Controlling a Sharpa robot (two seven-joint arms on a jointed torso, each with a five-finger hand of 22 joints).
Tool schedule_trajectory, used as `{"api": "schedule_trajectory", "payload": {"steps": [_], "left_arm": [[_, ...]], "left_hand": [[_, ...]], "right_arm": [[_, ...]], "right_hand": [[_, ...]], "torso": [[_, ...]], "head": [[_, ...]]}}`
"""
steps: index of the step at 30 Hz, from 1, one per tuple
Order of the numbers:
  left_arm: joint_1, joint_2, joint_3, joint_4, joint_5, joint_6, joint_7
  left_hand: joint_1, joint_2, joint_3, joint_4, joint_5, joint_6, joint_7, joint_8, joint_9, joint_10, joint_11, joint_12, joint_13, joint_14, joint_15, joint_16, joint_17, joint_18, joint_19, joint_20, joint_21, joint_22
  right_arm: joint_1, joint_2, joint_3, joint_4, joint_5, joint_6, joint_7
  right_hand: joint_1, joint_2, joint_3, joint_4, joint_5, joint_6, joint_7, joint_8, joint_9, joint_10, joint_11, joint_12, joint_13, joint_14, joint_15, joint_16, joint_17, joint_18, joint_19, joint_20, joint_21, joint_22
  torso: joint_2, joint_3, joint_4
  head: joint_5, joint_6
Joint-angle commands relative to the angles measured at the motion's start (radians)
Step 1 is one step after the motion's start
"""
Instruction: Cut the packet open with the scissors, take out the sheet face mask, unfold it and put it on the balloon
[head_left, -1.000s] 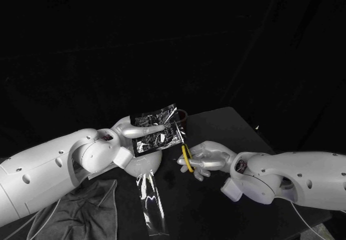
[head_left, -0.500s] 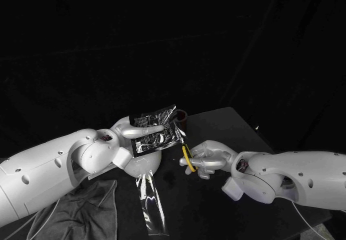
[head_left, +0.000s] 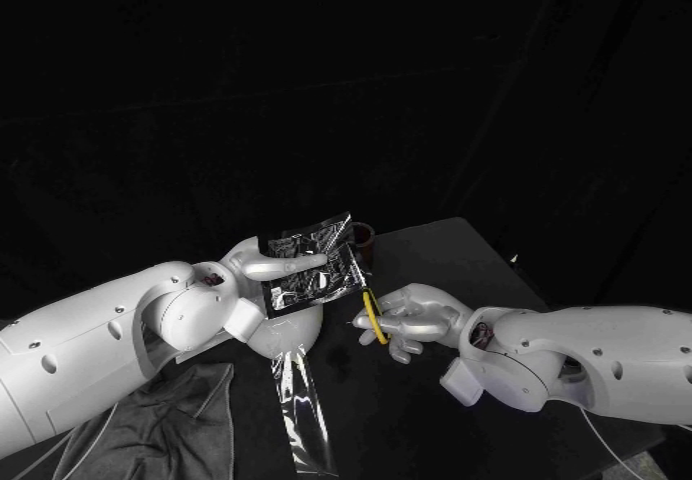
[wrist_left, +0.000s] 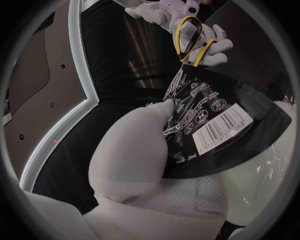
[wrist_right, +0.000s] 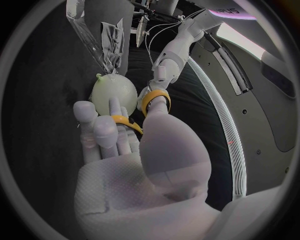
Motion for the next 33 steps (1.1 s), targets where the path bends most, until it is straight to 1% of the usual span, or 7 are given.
{"api": "schedule_trajectory", "payload": {"steps": [1, 4, 8, 24, 27, 32, 33], "left_arm": [[-0.001, 0.002, -0.001, 0.005, -0.002, 0.026, -0.006], [-0.001, 0.001, -0.001, 0.006, -0.002, 0.029, -0.007], [-0.001, 0.001, -0.001, 0.006, -0.002, 0.032, -0.008], [-0.001, 0.001, -0.001, 0.005, 0.000, 0.033, -0.013], [-0.001, 0.000, -0.001, 0.004, 0.002, 0.030, -0.013], [-0.001, -0.001, -0.001, 0.002, 0.009, 0.025, -0.012], [-0.001, -0.001, -0.001, 0.002, 0.010, 0.022, -0.011]], "left_hand": [[-0.003, 0.007, 0.003, -0.007, 0.005, 0.006, 0.001, 0.002, 0.050, 0.017, -0.010, 0.003, 0.002, 0.004, -0.002, 0.006, 0.001, 0.011, 0.005, 0.000, 0.004, -0.001], [-0.003, 0.007, 0.003, -0.007, 0.005, 0.006, 0.001, 0.002, 0.050, 0.017, -0.010, 0.003, 0.002, 0.004, -0.002, 0.006, 0.001, 0.011, 0.005, 0.000, 0.004, -0.001], [-0.003, 0.007, 0.004, -0.008, 0.005, 0.006, 0.001, 0.002, 0.050, 0.018, -0.010, 0.003, 0.002, 0.004, -0.002, 0.006, 0.002, 0.011, 0.006, 0.000, 0.004, -0.002], [-0.005, 0.009, 0.008, -0.013, 0.005, 0.001, 0.001, 0.002, 0.054, 0.023, -0.011, 0.004, 0.003, 0.009, -0.004, 0.008, 0.005, 0.011, 0.011, -0.003, 0.006, -0.001], [-0.007, 0.009, 0.009, -0.015, 0.005, -0.001, 0.001, 0.001, 0.055, 0.025, -0.012, 0.004, 0.004, 0.011, -0.005, 0.009, 0.007, 0.011, 0.013, -0.004, 0.007, -0.001], [-0.010, 0.010, 0.015, -0.021, 0.005, -0.010, 0.003, -0.002, 0.057, 0.034, -0.013, 0.007, 0.006, 0.018, -0.008, 0.012, 0.011, 0.011, 0.021, -0.007, 0.010, -0.001], [-0.010, 0.010, 0.015, -0.021, 0.005, -0.012, 0.003, -0.003, 0.057, 0.034, -0.013, 0.006, 0.006, 0.018, -0.008, 0.012, 0.012, 0.011, 0.021, -0.007, 0.010, -0.001]], "right_arm": [[0.002, 0.003, 0.002, 0.002, 0.011, -0.003, 0.036], [0.002, 0.004, 0.002, 0.001, 0.012, 0.000, 0.037], [0.002, 0.005, 0.002, -0.001, 0.013, 0.005, 0.038], [0.009, 0.004, 0.002, -0.007, 0.020, 0.014, 0.039], [0.016, 0.003, 0.002, -0.010, 0.026, 0.006, 0.045], [0.022, -0.002, 0.002, -0.013, 0.033, -0.002, 0.056], [0.023, -0.003, 0.002, -0.013, 0.034, -0.003, 0.057]], "right_hand": [[-0.001, -0.018, 0.001, 0.002, -0.001, -0.015, 0.022, -0.008, -0.002, -0.022, 0.008, -0.002, -0.009, -0.016, 0.006, -0.004, -0.015, 0.005, -0.017, 0.007, -0.016, -0.009], [-0.015, -0.050, 0.034, 0.006, 0.000, -0.045, 0.037, -0.019, -0.007, -0.063, 0.023, 0.000, -0.033, -0.062, 0.021, -0.012, -0.064, 0.016, -0.066, 0.025, -0.062, -0.033], [-0.027, -0.069, 0.071, 0.006, -0.001, -0.057, 0.041, -0.014, -0.008, -0.074, 0.028, 0.004, -0.049, -0.080, 0.026, -0.007, -0.077, 0.026, -0.087, 0.038, -0.079, -0.042], [-0.028, -0.061, 0.092, 0.003, -0.001, -0.048, 0.038, 0.002, -0.006, -0.060, 0.025, 0.015, -0.058, -0.079, 0.026, 0.007, -0.063, 0.030, -0.083, 0.045, -0.069, -0.037], [-0.006, -0.034, 0.087, -0.004, -0.001, 0.004, 0.015, 0.039, 0.003, 0.008, 0.002, 0.050, -0.055, -0.040, 0.008, 0.035, -0.006, 0.024, -0.036, 0.035, -0.013, -0.008], [0.055, 0.022, 0.061, -0.016, 0.000, 0.118, -0.045, 0.098, 0.013, 0.163, -0.058, 0.108, -0.026, 0.035, -0.044, 0.070, 0.092, 0.005, 0.058, -0.013, 0.094, 0.048], [0.060, 0.032, 0.059, -0.015, -0.001, 0.129, -0.053, 0.103, 0.014, 0.178, -0.061, 0.113, -0.022, 0.042, -0.049, 0.072, 0.102, 0.000, 0.067, -0.016, 0.105, 0.054]], "torso": [[0.000, 0.0001, -0.0010], [0.000, 0.0000, -0.0014], [0.000, 0.0002, -0.0011], [0.000, -0.0002, -0.0002], [0.000, 0.0000, 0.0000], [0.000, -0.0004, -0.0005], [0.000, -0.0004, -0.0004]], "head": [[0.000, 0.002], [-0.001, 0.004], [-0.001, 0.007], [-0.001, 0.008], [-0.001, 0.007], [0.000, 0.006], [0.001, 0.006]]}}
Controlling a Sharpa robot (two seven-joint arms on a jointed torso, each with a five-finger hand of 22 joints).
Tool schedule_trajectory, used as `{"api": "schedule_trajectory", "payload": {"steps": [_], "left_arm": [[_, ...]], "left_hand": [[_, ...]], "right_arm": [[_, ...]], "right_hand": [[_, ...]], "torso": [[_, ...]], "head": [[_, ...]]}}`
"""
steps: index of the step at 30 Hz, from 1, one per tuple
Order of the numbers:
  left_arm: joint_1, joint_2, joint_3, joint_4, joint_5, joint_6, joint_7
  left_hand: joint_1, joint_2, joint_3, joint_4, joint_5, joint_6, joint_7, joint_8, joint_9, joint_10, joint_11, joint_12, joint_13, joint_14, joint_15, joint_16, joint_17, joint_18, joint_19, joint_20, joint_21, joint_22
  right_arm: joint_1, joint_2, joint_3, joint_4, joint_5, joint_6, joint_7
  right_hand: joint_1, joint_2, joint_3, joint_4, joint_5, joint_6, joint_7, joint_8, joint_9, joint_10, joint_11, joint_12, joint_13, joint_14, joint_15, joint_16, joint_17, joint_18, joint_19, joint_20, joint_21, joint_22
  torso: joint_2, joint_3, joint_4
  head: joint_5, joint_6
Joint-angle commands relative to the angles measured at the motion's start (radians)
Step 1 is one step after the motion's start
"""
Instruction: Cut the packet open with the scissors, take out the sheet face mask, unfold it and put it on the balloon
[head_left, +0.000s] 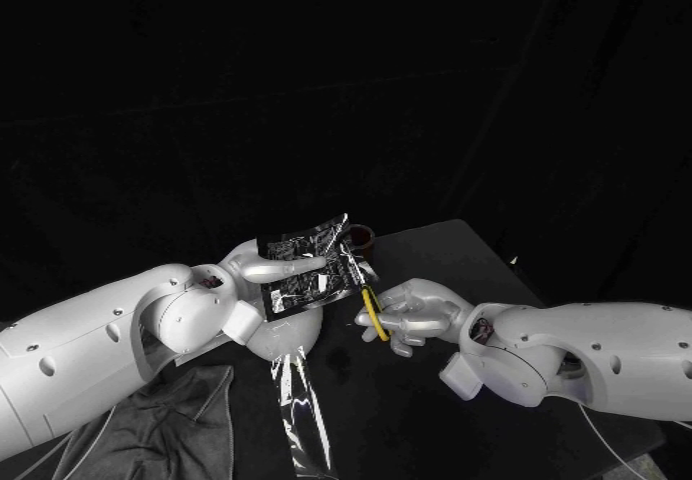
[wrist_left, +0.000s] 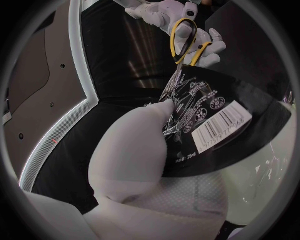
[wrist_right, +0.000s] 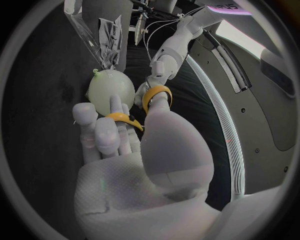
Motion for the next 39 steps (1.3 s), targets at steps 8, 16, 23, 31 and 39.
{"api": "schedule_trajectory", "payload": {"steps": [8, 16, 23, 31, 39], "left_arm": [[-0.001, 0.002, -0.001, 0.000, 0.022, -0.004, -0.001], [-0.001, 0.000, -0.001, -0.004, 0.047, -0.029, 0.003], [-0.001, 0.000, -0.002, -0.005, 0.057, -0.031, 0.006], [-0.001, -0.002, -0.002, -0.007, 0.059, 0.008, 0.013], [-0.001, -0.002, -0.002, -0.004, 0.058, 0.038, 0.008]], "left_hand": [[-0.002, 0.003, 0.008, -0.015, 0.003, -0.010, 0.002, 0.000, 0.044, 0.024, -0.014, 0.002, 0.000, 0.006, -0.002, 0.003, 0.003, 0.015, 0.007, -0.001, 0.003, -0.002], [-0.004, 0.001, 0.008, -0.017, 0.003, -0.011, 0.003, 0.000, 0.045, 0.022, -0.013, 0.000, -0.001, 0.005, -0.001, 0.002, 0.003, 0.014, 0.006, -0.002, 0.003, -0.002], [-0.004, 0.000, 0.009, -0.017, 0.003, -0.011, 0.003, 0.000, 0.045, 0.022, -0.013, 0.000, -0.001, 0.004, -0.001, 0.002, 0.004, 0.014, 0.006, -0.002, 0.003, -0.002], [-0.004, 0.001, 0.011, -0.020, 0.003, -0.009, 0.002, 0.001, 0.045, 0.023, -0.014, -0.001, -0.001, 0.005, -0.002, 0.002, 0.004, 0.014, 0.007, -0.002, 0.003, -0.002], [-0.027, -0.003, 0.008, -0.014, 0.003, -0.005, -0.003, 0.004, 0.051, 0.039, -0.018, 0.002, -0.001, 0.018, -0.005, 0.007, 0.012, 0.014, 0.015, -0.003, 0.007, -0.002]], "right_arm": [[0.006, -0.006, 0.003, 0.002, 0.007, -0.004, 0.043], [0.007, -0.013, 0.003, 0.007, 0.006, -0.008, 0.044], [0.007, -0.012, 0.003, 0.005, 0.015, -0.005, 0.037], [0.006, -0.008, 0.002, 0.002, 0.013, 0.024, 0.017], [0.006, -0.006, 0.002, 0.002, 0.006, 0.035, 0.013]], "right_hand": [[0.054, 0.056, -0.039, 0.000, -0.001, 0.072, -0.039, 0.025, 0.003, 0.105, -0.049, 0.022, 0.028, 0.048, -0.034, 0.011, 0.051, -0.026, 0.061, -0.035, 0.067, 0.038], [0.060, 0.060, -0.068, 0.003, 0.000, 0.073, -0.039, 0.017, -0.002, 0.103, -0.048, 0.010, 0.032, 0.051, -0.037, 0.008, 0.046, -0.027, 0.062, -0.041, 0.067, 0.038], [0.034, 0.040, -0.133, 0.013, 0.000, -0.060, 0.029, -0.065, -0.034, -0.072, 0.013, -0.092, -0.008, 0.011, 0.014, -0.014, -0.028, -0.022, 0.004, -0.015, 0.003, 0.005], [-0.080, -0.114, 0.028, 0.026, 0.001, -0.190, 0.093, -0.107, -0.054, -0.252, 0.081, -0.098, -0.044, -0.142, 0.079, -0.047, -0.218, 0.017, -0.168, 0.058, -0.168, -0.086], [-0.104, -0.154, 0.085, 0.025, 0.000, -0.210, 0.099, -0.099, -0.058, -0.275, 0.088, -0.097, -0.044, -0.172, 0.086, -0.050, -0.255, 0.026, -0.200, 0.070, -0.198, -0.104]], "torso": [[-0.001, 0.0001, -0.0001], [0.000, -0.0004, -0.0005], [0.000, -0.0006, 0.0000], [0.000, -0.0004, -0.0011], [0.000, 0.0007, -0.0012]], "head": [[0.003, 0.002], [0.002, 0.008], [0.002, 0.012], [0.003, 0.016], [0.003, 0.016]]}}
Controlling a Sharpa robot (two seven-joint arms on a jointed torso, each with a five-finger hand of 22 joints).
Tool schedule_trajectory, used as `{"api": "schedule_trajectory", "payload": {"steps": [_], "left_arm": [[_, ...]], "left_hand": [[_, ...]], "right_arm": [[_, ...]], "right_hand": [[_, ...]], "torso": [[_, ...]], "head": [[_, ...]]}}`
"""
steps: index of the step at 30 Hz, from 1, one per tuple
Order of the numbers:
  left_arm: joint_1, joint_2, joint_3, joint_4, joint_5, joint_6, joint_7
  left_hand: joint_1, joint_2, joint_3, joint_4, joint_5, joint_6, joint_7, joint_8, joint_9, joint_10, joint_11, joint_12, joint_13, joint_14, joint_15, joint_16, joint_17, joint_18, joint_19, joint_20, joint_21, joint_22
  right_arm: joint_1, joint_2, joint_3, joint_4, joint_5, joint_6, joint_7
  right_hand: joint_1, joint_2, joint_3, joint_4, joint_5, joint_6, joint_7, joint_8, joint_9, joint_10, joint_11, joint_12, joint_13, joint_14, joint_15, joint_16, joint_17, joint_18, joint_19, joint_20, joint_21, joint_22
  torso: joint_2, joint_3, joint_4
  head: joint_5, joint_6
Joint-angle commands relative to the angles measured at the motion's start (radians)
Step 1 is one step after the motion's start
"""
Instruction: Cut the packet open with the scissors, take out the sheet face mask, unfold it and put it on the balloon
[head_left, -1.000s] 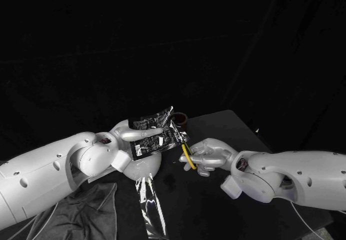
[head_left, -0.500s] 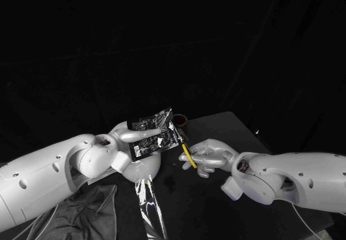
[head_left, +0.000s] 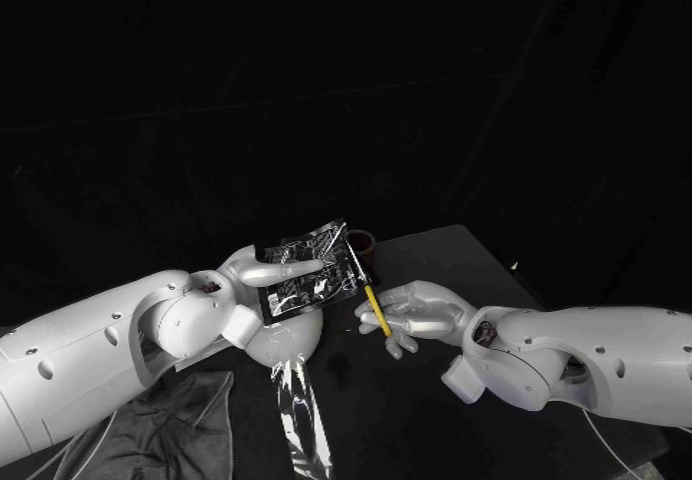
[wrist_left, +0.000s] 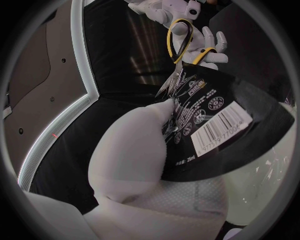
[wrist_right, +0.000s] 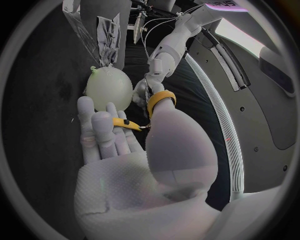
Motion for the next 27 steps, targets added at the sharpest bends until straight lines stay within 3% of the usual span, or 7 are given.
{"api": "schedule_trajectory", "payload": {"steps": [1, 12, 15, 22, 27], "left_arm": [[0.000, 0.001, 0.001, 0.003, 0.009, 0.045, 0.005], [0.000, 0.000, 0.001, 0.002, 0.008, 0.039, 0.006], [0.000, 0.000, 0.001, -0.001, 0.011, 0.033, 0.010], [0.000, 0.001, 0.001, -0.009, 0.019, 0.028, 0.024], [0.000, 0.000, 0.001, -0.013, 0.020, 0.036, 0.030]], "left_hand": [[-0.008, 0.000, -0.003, -0.003, 0.003, 0.002, -0.002, 0.007, 0.023, 0.023, -0.016, 0.006, 0.001, 0.005, 0.001, 0.004, 0.002, 0.012, 0.007, -0.001, 0.003, -0.001], [-0.032, 0.002, -0.007, 0.008, 0.003, 0.006, -0.009, 0.013, 0.030, 0.037, -0.021, 0.008, 0.001, 0.015, -0.003, 0.008, 0.010, 0.012, 0.014, -0.002, 0.004, -0.003], [-0.038, 0.003, -0.008, 0.011, 0.003, 0.007, -0.011, 0.014, 0.032, 0.040, -0.023, 0.008, 0.001, 0.017, -0.004, 0.009, 0.012, 0.013, 0.016, -0.002, 0.003, -0.004], [-0.052, 0.005, -0.011, 0.022, 0.003, 0.008, -0.014, 0.017, 0.035, 0.047, -0.025, 0.008, 0.001, 0.020, -0.006, 0.011, 0.017, 0.013, 0.019, -0.002, 0.001, -0.006], [-0.059, 0.006, -0.013, 0.027, 0.003, 0.008, -0.015, 0.018, 0.037, 0.049, -0.026, 0.008, 0.002, 0.021, -0.006, 0.012, 0.020, 0.013, 0.020, -0.002, 0.000, -0.007]], "right_arm": [[0.000, 0.002, 0.001, 0.001, -0.008, 0.030, 0.003], [0.000, 0.005, 0.001, 0.004, -0.017, 0.057, -0.010], [0.000, 0.001, 0.001, 0.006, -0.019, 0.065, -0.016], [0.000, -0.018, -0.001, 0.021, -0.021, 0.077, -0.028], [0.000, -0.037, -0.002, 0.039, -0.021, 0.079, -0.031]], "right_hand": [[-0.002, -0.004, 0.011, -0.001, 0.000, -0.006, 0.078, 0.005, -0.001, -0.006, 0.002, 0.005, 0.000, -0.007, 0.000, -0.003, -0.001, 0.010, -0.006, 0.002, -0.004, -0.001], [-0.003, 0.002, 0.018, -0.001, 0.000, -0.006, 0.078, 0.011, -0.001, -0.004, 0.002, 0.008, 0.001, -0.009, 0.000, -0.001, -0.004, 0.011, -0.008, 0.003, -0.005, -0.002], [-0.013, -0.017, 0.018, 0.000, 0.000, -0.007, 0.078, 0.017, -0.001, -0.005, 0.002, 0.009, 0.001, -0.018, 0.000, -0.001, -0.014, 0.012, -0.013, 0.005, -0.009, -0.005], [-0.056, -0.087, -0.007, 0.004, 0.002, -0.021, 0.081, 0.031, -0.004, -0.016, 0.005, 0.008, 0.000, -0.042, 0.004, -0.001, -0.045, 0.012, -0.022, 0.008, -0.012, -0.010], [-0.082, -0.118, -0.031, 0.005, 0.004, -0.028, 0.082, 0.037, -0.006, -0.021, 0.007, 0.007, 0.000, -0.050, 0.005, 0.000, -0.055, 0.012, -0.025, 0.010, -0.013, -0.012]], "torso": [[0.000, 0.0009, 0.0000], [0.000, 0.0001, 0.0001], [0.000, -0.0005, 0.0005], [0.000, -0.0006, 0.0008], [0.000, -0.0001, 0.0003]], "head": [[0.000, 0.000], [0.001, -0.001], [0.000, -0.002], [-0.001, -0.001], [-0.002, 0.000]]}}
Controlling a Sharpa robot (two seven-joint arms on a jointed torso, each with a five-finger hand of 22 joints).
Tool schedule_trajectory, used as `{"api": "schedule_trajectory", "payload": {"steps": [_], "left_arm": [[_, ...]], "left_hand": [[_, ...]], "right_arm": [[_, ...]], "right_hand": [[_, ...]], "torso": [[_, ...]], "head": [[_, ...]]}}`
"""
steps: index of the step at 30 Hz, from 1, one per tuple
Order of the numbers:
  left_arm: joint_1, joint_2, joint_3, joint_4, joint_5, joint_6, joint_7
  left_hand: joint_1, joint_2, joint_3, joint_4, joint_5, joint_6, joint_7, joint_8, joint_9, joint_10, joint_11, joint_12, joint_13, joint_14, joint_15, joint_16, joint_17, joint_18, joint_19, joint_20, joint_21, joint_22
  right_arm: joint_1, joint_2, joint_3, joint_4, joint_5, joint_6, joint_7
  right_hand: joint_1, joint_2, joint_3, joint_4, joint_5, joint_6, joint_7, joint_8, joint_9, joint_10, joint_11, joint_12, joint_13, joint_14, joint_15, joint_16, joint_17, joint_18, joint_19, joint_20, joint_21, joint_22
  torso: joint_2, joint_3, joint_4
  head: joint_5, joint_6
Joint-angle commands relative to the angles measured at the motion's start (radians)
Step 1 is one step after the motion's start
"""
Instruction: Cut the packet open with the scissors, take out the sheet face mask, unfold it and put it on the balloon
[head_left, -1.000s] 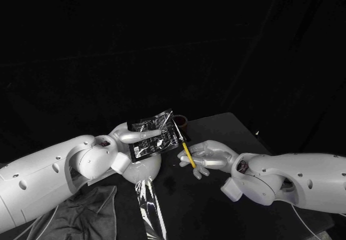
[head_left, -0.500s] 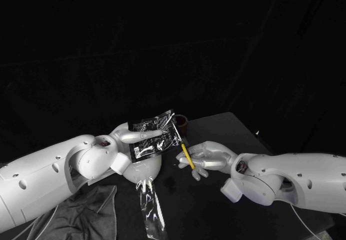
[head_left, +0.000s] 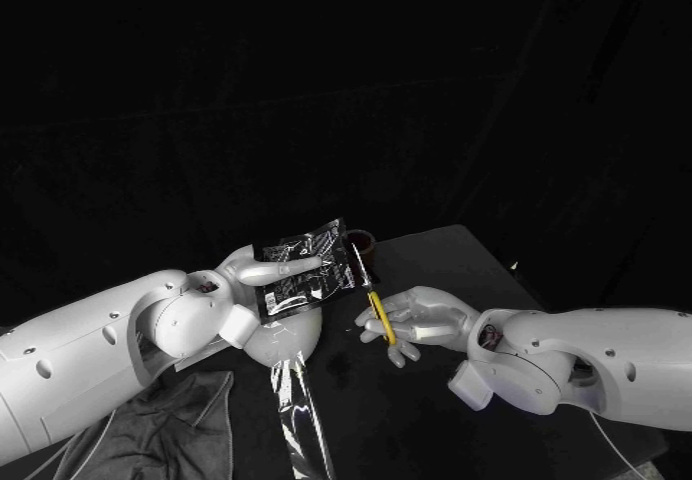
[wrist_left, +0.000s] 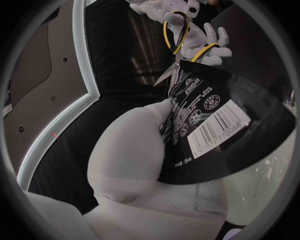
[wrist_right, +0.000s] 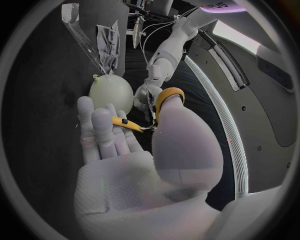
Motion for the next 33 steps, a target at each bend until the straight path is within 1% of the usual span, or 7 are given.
{"api": "schedule_trajectory", "payload": {"steps": [1, 4, 8, 12, 19, 23, 33], "left_arm": [[0.000, 0.001, 0.001, -0.002, 0.014, 0.018, 0.026], [0.000, 0.000, 0.001, -0.003, 0.014, 0.024, 0.028], [0.000, 0.000, 0.001, -0.003, 0.015, 0.030, 0.031], [0.000, 0.000, 0.001, 0.000, 0.014, 0.034, 0.033], [0.001, -0.003, 0.002, 0.003, 0.008, 0.055, 0.041], [0.002, -0.004, 0.002, 0.003, -0.006, 0.085, 0.042], [0.002, -0.006, 0.002, 0.005, -0.061, 0.155, 0.041]], "left_hand": [[-0.011, 0.001, 0.001, 0.006, 0.003, 0.001, -0.004, 0.007, 0.036, 0.014, -0.010, 0.003, 0.001, 0.007, 0.001, 0.007, 0.001, 0.014, 0.008, 0.001, -0.001, -0.001], [-0.011, 0.001, 0.001, 0.006, 0.003, 0.001, -0.004, 0.007, 0.036, 0.014, -0.010, 0.003, 0.001, 0.007, 0.001, 0.007, 0.001, 0.014, 0.008, 0.001, -0.001, -0.001], [-0.011, 0.001, 0.001, 0.007, 0.003, 0.001, -0.005, 0.007, 0.037, 0.015, -0.011, 0.004, 0.001, 0.007, 0.001, 0.007, 0.002, 0.014, 0.008, 0.001, -0.001, -0.001], [-0.012, 0.001, 0.001, 0.007, 0.003, 0.001, -0.005, 0.007, 0.037, 0.015, -0.011, 0.004, 0.001, 0.007, 0.001, 0.007, 0.002, 0.014, 0.008, 0.001, -0.001, -0.002], [-0.012, 0.001, 0.001, 0.007, 0.003, 0.001, -0.005, 0.007, 0.037, 0.016, -0.011, 0.004, 0.001, 0.007, 0.001, 0.007, 0.003, 0.014, 0.009, 0.001, -0.001, -0.002], [-0.012, 0.000, 0.000, 0.007, 0.003, 0.001, -0.006, 0.008, 0.037, 0.016, -0.011, 0.004, 0.001, 0.007, 0.001, 0.007, 0.003, 0.014, 0.009, 0.001, -0.001, -0.002], [-0.012, -0.001, 0.000, 0.005, 0.003, 0.002, -0.007, 0.008, 0.038, 0.017, -0.012, 0.004, 0.001, 0.007, 0.000, 0.007, 0.004, 0.015, 0.010, 0.000, -0.002, -0.002]], "right_arm": [[0.000, -0.011, 0.000, 0.014, -0.012, 0.030, -0.002], [0.000, -0.018, -0.001, 0.021, -0.012, 0.035, -0.005], [-0.002, -0.019, -0.003, 0.025, -0.013, 0.048, -0.014], [-0.004, -0.015, -0.004, 0.029, -0.014, 0.064, -0.023], [-0.008, -0.003, -0.005, 0.033, -0.018, 0.094, -0.043], [-0.010, 0.001, -0.005, 0.037, -0.021, 0.107, -0.050], [-0.011, 0.004, -0.005, 0.044, -0.025, 0.124, -0.058]], "right_hand": [[-0.018, -0.032, -0.024, 0.000, 0.006, -0.012, 0.085, 0.006, -0.002, -0.011, 0.002, 0.003, 0.000, -0.011, -0.001, 0.000, -0.007, 0.014, -0.008, -0.001, -0.004, -0.002], [-0.028, -0.045, -0.035, 0.001, 0.007, -0.015, 0.086, 0.008, -0.003, -0.014, 0.003, 0.003, 0.000, -0.015, -0.001, 0.000, -0.012, 0.014, -0.009, 0.000, -0.005, -0.003], [-0.049, -0.068, -0.056, 0.003, 0.010, -0.027, 0.090, 0.008, -0.006, -0.027, 0.006, -0.001, -0.001, -0.031, 0.002, -0.003, -0.034, 0.014, -0.013, 0.002, -0.006, -0.004], [-0.060, -0.077, -0.064, 0.002, 0.011, -0.036, 0.092, 0.007, -0.008, -0.036, 0.009, -0.003, -0.002, -0.046, 0.005, -0.008, -0.056, 0.013, -0.015, 0.004, -0.008, -0.006], [-0.087, -0.085, -0.073, 0.003, 0.012, -0.050, 0.097, 0.006, -0.012, -0.052, 0.013, -0.004, -0.002, -0.063, 0.009, -0.012, -0.075, 0.013, -0.021, 0.007, -0.011, -0.008], [-0.102, -0.086, -0.075, 0.002, 0.013, -0.054, 0.098, 0.007, -0.013, -0.057, 0.015, -0.003, -0.001, -0.067, 0.010, -0.012, -0.077, 0.013, -0.024, 0.009, -0.013, -0.010], [-0.114, -0.084, -0.072, 0.003, 0.013, -0.055, 0.098, 0.010, -0.014, -0.058, 0.015, 0.000, -0.001, -0.070, 0.011, -0.012, -0.079, 0.013, -0.026, 0.010, -0.014, -0.011]], "torso": [[0.000, 0.0006, -0.0005], [0.000, 0.0007, -0.0006], [0.000, 0.0009, 0.0000], [0.001, 0.0011, -0.0004], [0.000, 0.0008, -0.0004], [0.000, 0.0009, -0.0006], [-0.001, 0.0012, -0.0008]], "head": [[-0.002, 0.001], [-0.002, 0.002], [-0.001, 0.001], [0.000, -0.001], [-0.001, -0.006], [0.000, -0.008], [0.002, -0.012]]}}
